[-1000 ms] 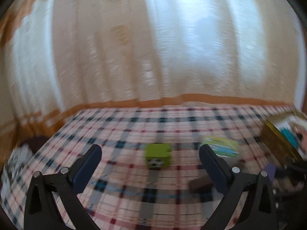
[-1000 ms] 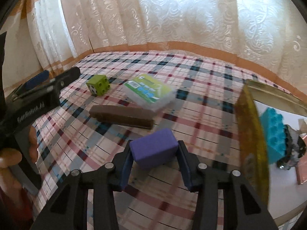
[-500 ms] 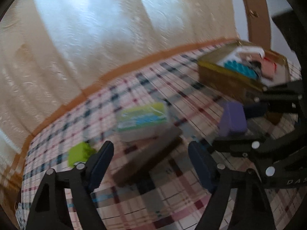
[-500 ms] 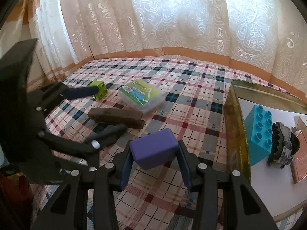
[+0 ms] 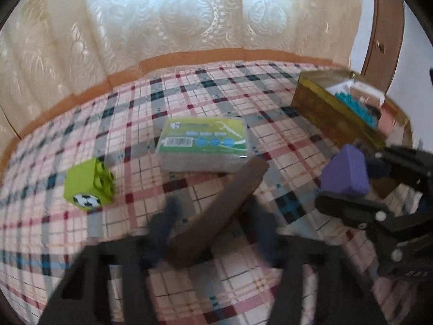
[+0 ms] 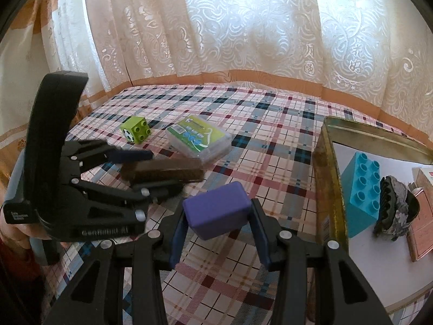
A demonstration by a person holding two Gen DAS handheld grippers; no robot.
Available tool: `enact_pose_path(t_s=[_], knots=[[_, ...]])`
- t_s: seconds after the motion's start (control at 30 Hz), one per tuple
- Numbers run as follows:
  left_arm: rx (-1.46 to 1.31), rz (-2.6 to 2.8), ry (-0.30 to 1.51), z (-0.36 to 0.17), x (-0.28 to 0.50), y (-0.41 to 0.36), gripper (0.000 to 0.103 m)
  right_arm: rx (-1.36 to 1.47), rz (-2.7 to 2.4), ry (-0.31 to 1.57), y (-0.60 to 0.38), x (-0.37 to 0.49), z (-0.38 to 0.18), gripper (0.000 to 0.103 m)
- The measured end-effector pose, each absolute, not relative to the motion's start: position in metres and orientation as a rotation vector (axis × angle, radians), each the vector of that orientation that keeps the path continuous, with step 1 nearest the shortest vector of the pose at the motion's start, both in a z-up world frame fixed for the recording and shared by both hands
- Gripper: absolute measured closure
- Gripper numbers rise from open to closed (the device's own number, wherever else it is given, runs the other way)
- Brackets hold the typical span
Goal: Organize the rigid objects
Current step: 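Close the right gripper on the purple block while the left grasps the brown wooden bar, then lift the purple block and brown bar and carry them over the tin tray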
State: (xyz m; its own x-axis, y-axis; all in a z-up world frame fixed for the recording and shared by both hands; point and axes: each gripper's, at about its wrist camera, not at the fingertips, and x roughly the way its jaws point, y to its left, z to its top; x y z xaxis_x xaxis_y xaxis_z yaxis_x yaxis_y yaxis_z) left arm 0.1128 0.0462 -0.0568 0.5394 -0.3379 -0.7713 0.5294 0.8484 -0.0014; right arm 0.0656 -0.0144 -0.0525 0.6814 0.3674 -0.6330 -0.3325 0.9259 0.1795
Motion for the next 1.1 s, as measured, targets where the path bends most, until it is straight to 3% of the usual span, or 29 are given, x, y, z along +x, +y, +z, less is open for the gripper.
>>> enact_pose_path(t_s=[0.03,0.07,0.37,0.6,0.83,1.1], knots=[[0.247,-0.501,0.853,-0.057,0.111,0.045,0.087,0.051,0.394,0.720,-0.015,0.065,-0.052,0.056],[0.253,-0.476,0.848,-0.057,0.110,0.044,0.089,0.049,0.395,0.718,-0.014,0.065,-0.052,0.056],[0.058,-0.452,0.818,-0.049,0.105,0.061,0.089,0.057,0.394,0.649,-0.016,0.058,-0.044,0.056],[-0.099,-0.335,0.617,-0.027,0.078,0.073,0.089,0.076,0.393,0.543,-0.020,0.047,-0.030,0.056],[-0.016,-0.141,0.463,-0.011,0.052,0.066,0.089,0.049,0.321,0.462,-0.020,0.038,-0.023,0.056],[-0.019,-0.068,0.432,-0.009,0.044,0.071,0.089,0.053,0.317,0.424,-0.022,0.031,-0.018,0.056]])
